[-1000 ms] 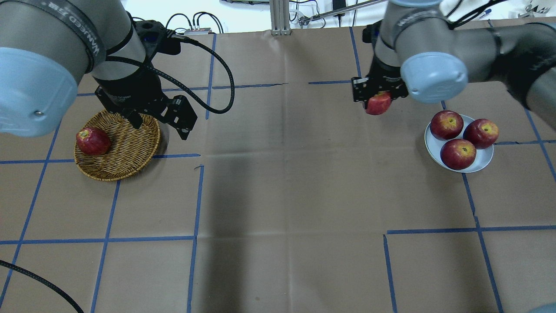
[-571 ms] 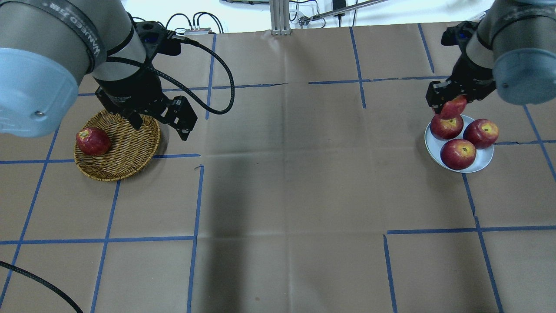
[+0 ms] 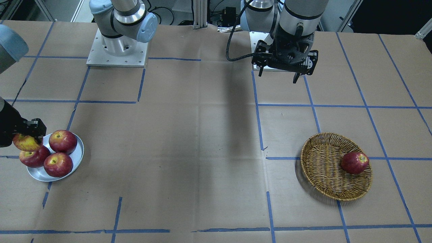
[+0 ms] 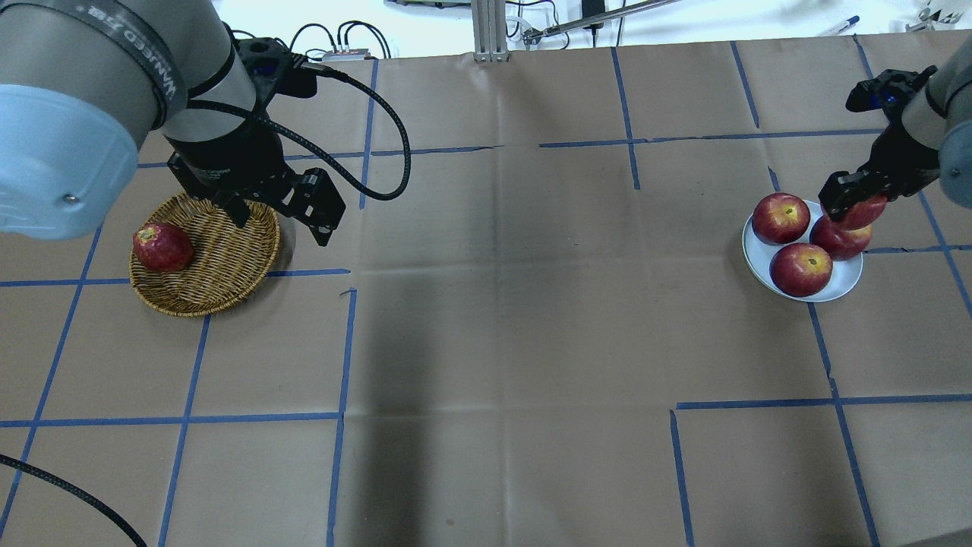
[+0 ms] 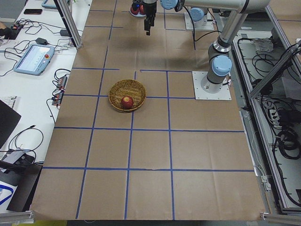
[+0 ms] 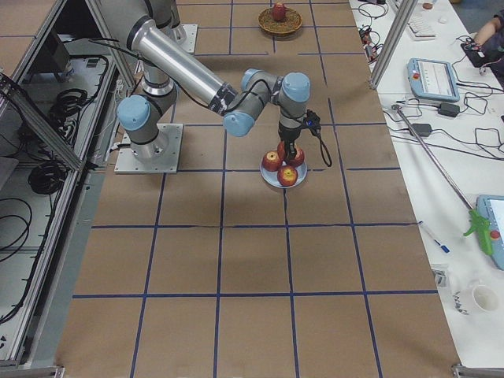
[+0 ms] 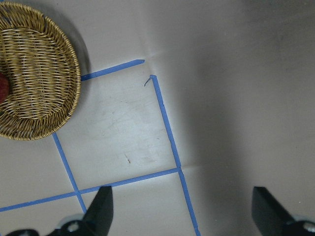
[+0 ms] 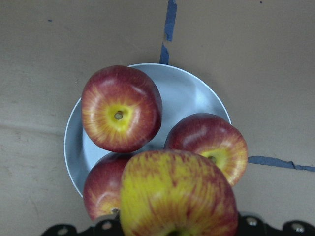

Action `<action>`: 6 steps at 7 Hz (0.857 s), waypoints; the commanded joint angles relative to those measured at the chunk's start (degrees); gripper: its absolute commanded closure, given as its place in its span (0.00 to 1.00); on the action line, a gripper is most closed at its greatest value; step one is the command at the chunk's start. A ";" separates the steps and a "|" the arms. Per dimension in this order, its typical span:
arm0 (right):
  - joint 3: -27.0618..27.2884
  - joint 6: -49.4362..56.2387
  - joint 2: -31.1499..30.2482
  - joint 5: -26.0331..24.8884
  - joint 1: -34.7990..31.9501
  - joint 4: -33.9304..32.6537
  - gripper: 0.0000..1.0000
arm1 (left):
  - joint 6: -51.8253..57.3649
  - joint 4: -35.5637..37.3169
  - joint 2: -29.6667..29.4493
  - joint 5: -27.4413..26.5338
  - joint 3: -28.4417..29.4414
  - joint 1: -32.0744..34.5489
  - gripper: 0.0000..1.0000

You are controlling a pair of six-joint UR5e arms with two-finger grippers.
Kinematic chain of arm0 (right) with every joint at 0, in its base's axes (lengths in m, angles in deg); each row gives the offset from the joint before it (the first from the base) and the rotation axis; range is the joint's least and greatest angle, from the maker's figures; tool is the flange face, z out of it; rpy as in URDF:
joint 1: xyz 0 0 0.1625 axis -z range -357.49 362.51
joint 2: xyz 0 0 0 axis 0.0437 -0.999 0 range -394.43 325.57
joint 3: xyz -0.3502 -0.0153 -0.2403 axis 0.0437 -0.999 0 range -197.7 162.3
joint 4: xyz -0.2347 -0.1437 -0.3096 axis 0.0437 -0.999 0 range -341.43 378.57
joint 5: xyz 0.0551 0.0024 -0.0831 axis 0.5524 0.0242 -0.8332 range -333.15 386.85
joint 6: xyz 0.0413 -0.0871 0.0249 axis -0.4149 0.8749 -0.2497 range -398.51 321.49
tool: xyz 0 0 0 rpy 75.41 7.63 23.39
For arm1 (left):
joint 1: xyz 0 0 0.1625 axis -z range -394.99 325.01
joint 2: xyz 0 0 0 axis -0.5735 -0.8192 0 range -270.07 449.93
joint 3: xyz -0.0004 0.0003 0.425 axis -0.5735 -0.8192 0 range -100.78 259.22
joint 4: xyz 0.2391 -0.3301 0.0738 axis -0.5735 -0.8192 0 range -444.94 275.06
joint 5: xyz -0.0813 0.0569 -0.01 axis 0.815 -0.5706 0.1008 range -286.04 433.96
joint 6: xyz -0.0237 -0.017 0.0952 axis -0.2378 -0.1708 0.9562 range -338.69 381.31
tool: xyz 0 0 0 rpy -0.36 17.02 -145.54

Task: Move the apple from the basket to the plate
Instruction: 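Carry the apple with the right gripper onto the white plate and release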

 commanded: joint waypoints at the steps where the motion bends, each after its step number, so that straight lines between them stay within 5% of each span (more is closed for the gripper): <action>1: 0.52 0.43 1.44 0.04 -0.19 -1.50 0.48 | 0.00 0.00 0.00 0.01 -0.02 0.00 0.01; 4: 0.35 0.08 3.27 2.07 -0.99 -1.59 0.47 | 0.00 0.00 0.00 0.01 -0.02 -0.09 0.01; 6: 0.17 0.52 2.94 1.37 -0.99 -0.98 0.00 | 0.00 0.00 0.00 0.01 -0.02 -0.09 0.01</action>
